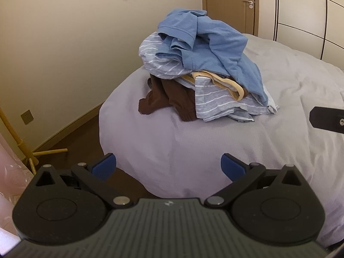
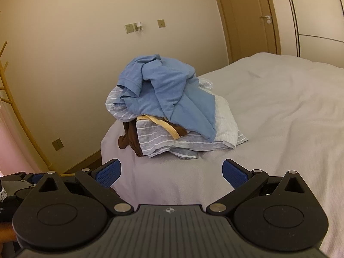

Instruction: Fold clothes

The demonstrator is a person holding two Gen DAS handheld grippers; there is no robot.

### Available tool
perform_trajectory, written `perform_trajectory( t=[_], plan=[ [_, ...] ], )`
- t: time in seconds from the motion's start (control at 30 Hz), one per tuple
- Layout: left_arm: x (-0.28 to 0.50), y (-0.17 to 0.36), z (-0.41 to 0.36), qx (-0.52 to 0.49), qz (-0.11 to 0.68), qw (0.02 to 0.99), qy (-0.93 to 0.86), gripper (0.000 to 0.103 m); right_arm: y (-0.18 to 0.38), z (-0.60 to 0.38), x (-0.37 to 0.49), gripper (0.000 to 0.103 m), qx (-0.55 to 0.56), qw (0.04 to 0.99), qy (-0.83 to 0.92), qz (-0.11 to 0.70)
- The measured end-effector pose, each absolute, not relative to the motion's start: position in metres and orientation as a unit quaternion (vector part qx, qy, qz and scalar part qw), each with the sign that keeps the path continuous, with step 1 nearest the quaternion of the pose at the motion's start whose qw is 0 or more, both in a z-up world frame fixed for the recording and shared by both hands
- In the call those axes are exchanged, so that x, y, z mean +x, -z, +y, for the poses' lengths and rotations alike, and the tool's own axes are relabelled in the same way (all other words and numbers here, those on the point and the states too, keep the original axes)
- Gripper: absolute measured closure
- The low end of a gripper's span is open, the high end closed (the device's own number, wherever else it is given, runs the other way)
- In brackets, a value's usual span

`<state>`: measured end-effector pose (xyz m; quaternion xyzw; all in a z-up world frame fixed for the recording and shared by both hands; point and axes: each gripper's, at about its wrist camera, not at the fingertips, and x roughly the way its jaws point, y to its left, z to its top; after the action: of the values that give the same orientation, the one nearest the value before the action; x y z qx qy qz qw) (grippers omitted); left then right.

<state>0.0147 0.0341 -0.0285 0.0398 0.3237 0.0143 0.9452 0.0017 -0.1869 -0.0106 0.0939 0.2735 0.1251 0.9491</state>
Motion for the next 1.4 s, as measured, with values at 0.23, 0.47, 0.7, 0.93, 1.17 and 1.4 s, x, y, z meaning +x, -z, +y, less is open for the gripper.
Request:
perform_trajectory(
  t=[0.23, 0.47, 0.7, 0.93, 1.17, 1.4],
  plan=[
    [0.016, 0.03, 0.029, 0.045, 0.326, 0.944, -0.011, 0.001, 0.014, -0.191, 0.003, 0.0, 0.099, 0.947, -0.121, 0.279],
    [0.017, 0.03, 0.029, 0.049, 0.327, 0.944, -0.002, 0.001, 0.016, -0.192, 0.004, 0.0, 0.101, 0.947, -0.121, 0.281],
    [0.017, 0.03, 0.028, 0.05, 0.328, 0.943, 0.004, 0.001, 0.016, -0.193, 0.004, 0.0, 0.101, 0.947, -0.12, 0.282],
    [0.016, 0.03, 0.028, 0.048, 0.324, 0.945, 0.011, 0.001, 0.017, -0.193, 0.004, 0.0, 0.1, 0.946, -0.119, 0.284],
    [0.013, 0.025, 0.032, 0.036, 0.311, 0.95, 0.019, 0.001, 0.018, -0.19, 0.009, 0.0, 0.083, 0.945, -0.115, 0.293],
    [0.013, 0.023, 0.03, 0.041, 0.311, 0.949, 0.018, 0.001, 0.021, -0.189, 0.013, 0.0, 0.075, 0.94, -0.116, 0.312]
  ],
)
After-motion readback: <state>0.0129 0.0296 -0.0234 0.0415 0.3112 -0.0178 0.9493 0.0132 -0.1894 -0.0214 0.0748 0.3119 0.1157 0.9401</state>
